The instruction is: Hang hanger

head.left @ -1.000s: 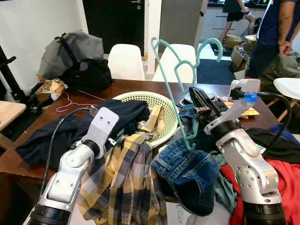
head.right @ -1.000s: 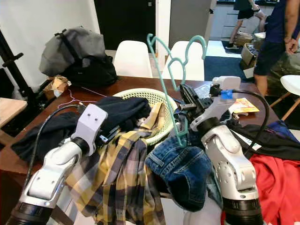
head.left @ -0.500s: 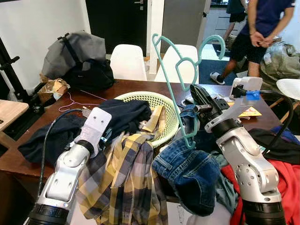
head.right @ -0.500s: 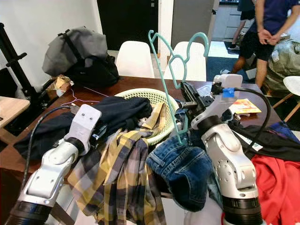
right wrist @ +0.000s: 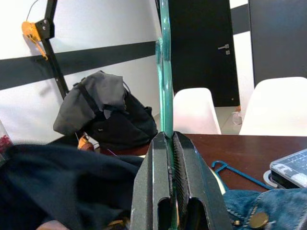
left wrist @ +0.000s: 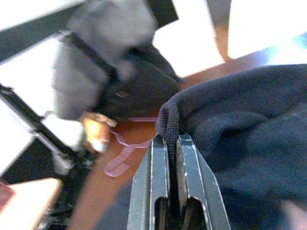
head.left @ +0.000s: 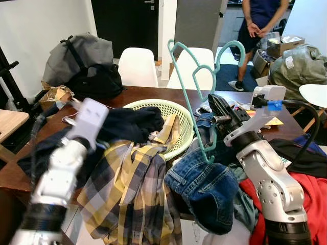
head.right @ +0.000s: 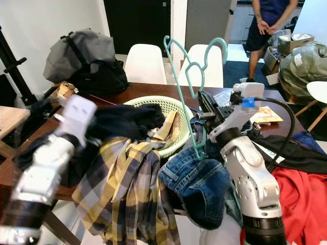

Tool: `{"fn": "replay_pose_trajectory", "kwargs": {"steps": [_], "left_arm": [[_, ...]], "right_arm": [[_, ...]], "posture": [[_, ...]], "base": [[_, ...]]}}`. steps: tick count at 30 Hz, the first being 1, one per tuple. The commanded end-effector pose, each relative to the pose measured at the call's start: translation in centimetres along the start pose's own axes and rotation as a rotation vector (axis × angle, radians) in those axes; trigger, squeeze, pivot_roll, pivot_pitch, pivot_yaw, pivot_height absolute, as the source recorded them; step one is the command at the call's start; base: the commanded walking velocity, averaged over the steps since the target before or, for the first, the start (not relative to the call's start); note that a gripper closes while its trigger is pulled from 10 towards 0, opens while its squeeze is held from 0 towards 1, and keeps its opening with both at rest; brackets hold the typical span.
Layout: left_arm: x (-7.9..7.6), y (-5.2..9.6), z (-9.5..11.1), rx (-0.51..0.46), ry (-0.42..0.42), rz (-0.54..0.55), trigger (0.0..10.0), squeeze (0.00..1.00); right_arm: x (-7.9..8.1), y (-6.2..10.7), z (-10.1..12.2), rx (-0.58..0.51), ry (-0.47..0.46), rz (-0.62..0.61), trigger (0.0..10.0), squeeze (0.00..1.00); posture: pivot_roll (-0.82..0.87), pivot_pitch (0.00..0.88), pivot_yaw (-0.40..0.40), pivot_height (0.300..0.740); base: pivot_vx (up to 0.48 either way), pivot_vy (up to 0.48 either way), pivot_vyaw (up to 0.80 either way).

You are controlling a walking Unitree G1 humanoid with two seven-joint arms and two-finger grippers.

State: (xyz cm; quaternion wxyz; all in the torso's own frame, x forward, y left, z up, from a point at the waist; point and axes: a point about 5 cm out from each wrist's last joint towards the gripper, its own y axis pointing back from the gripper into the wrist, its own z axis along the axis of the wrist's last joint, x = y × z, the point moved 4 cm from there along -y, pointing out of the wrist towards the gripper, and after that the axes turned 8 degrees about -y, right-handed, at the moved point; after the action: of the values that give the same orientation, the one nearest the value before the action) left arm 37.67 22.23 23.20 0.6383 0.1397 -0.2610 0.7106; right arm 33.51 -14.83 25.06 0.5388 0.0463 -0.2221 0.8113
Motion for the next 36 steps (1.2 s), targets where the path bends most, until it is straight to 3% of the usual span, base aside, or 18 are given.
{"fn": "replay_pose_trajectory", "kwargs": {"steps": [1,2,3,4,6,8,9,10,11,13,14,17,21,25,26,34,35,36], "left_arm": [[5.6,-0.5,4.1,-0.127,-0.056,0.218,0.0,0.0],[5.6,-0.5,4.1,-0.127,-0.056,0.218,0.0,0.0],[8.5,-0.6,7.9,-0.24,-0.053,0.32,0.0,0.0],[8.5,-0.6,7.9,-0.24,-0.053,0.32,0.0,0.0],[10.1,-0.8,14.2,-0.451,0.053,0.327,0.0,0.0],[10.1,-0.8,14.2,-0.451,0.053,0.327,0.0,0.0],[7.9,-0.9,17.8,-0.576,0.122,0.205,0.0,0.0],[3.4,-0.6,21.7,-0.711,0.176,-0.001,0.0,0.0],[3.4,-0.6,21.7,-0.711,0.176,-0.001,0.0,0.0],[-2.9,1.2,26.1,-0.874,0.188,-0.262,0.0,0.0],[-2.9,1.2,26.1,-0.874,0.188,-0.262,0.0,0.0],[-11.9,1.9,24.0,-0.792,0.097,-0.559,0.0,0.0],[-14.1,1.7,21.6,-0.717,0.053,-0.61,0.0,0.0],[-16.1,1.6,16.7,-0.59,-0.028,-0.651,0.0,0.0],[-16.7,1.9,13.3,-0.495,-0.056,-0.686,10.0,0.0],[-15.1,1.6,10.4,-0.403,-0.087,-0.635,10.0,0.0],[-13.8,1.2,10.3,-0.394,-0.068,-0.589,10.0,0.27],[-13.8,1.2,10.3,-0.394,-0.068,-0.589,10.0,0.27]], "right_arm": [[0.0,0.1,0.0,0.001,-0.003,-0.008,10.0,0.0],[0.0,0.1,0.0,0.001,-0.003,-0.008,10.0,0.0],[-0.2,0.1,0.0,0.0,-0.004,-0.013,10.0,0.0],[-0.2,0.1,0.0,0.0,-0.004,-0.013,10.0,0.0],[-0.3,0.1,-0.2,-0.001,-0.009,-0.02,10.0,0.0],[-0.3,0.1,-0.2,-0.001,-0.009,-0.02,10.0,0.0],[-0.3,0.0,-0.2,-0.004,-0.012,-0.023,10.0,0.0],[-0.4,-0.1,-0.3,-0.011,-0.018,-0.03,10.0,0.0],[-0.4,-0.1,-0.3,-0.011,-0.018,-0.03,10.0,0.0],[-0.6,-0.3,-0.3,-0.02,-0.024,-0.043,10.0,0.0],[-0.6,-0.3,-0.3,-0.02,-0.024,-0.043,10.0,0.0],[-0.9,-0.2,-0.2,-0.027,-0.019,-0.063,10.0,0.0],[-1.1,0.0,-0.2,-0.025,-0.013,-0.076,10.0,0.0],[-1.7,0.5,-0.5,-0.003,0.007,-0.106,10.0,0.0],[-2.3,0.8,-0.8,0.023,0.026,-0.128,10.0,0.0],[-2.9,0.9,-1.1,0.053,0.047,-0.142,10.0,0.0],[-3.0,0.8,-1.1,0.054,0.05,-0.14,10.0,0.0],[-3.0,0.8,-1.1,0.054,0.05,-0.14,10.0,0.0]], "posture": [[-0.13,0.0,-0.016,0.74],[-0.13,0.0,-0.016,0.74],[-0.12,0.0,-0.02,0.74],[-0.12,0.0,-0.02,0.74],[-0.11,0.0,-0.02,0.74],[-0.11,0.0,-0.02,0.74],[-0.09,0.0,-0.018,0.74],[-0.08,0.0,-0.016,0.74],[-0.08,0.0,-0.016,0.74],[-0.09,0.0,-0.008,0.74],[-0.09,0.0,-0.008,0.74],[-0.1,0.0,0.006,0.74],[-0.1,0.0,0.006,0.74],[-0.11,0.0,0.008,0.74],[-0.1,0.0,0.001,0.74],[-0.1,0.0,-0.011,0.74],[-0.1,0.0,-0.014,0.74],[-0.1,0.0,-0.014,0.74]], "base": [[0.0,0.0,0.0],[0.0,0.0,0.0],[0.0,0.0,0.0],[0.0,0.0,0.0],[0.0,0.0,0.0],[0.0,0.0,0.0],[0.0,0.0,0.0],[0.0,0.0,0.0],[0.0,0.0,0.0],[0.0,0.0,0.0],[0.0,0.0,0.0],[0.0,0.0,0.0],[0.0,0.0,0.0],[0.0,0.0,0.0],[0.0,0.0,0.0],[0.0,0.0,0.0],[0.0,0.0,0.0],[0.0,0.0,0.0]]}}
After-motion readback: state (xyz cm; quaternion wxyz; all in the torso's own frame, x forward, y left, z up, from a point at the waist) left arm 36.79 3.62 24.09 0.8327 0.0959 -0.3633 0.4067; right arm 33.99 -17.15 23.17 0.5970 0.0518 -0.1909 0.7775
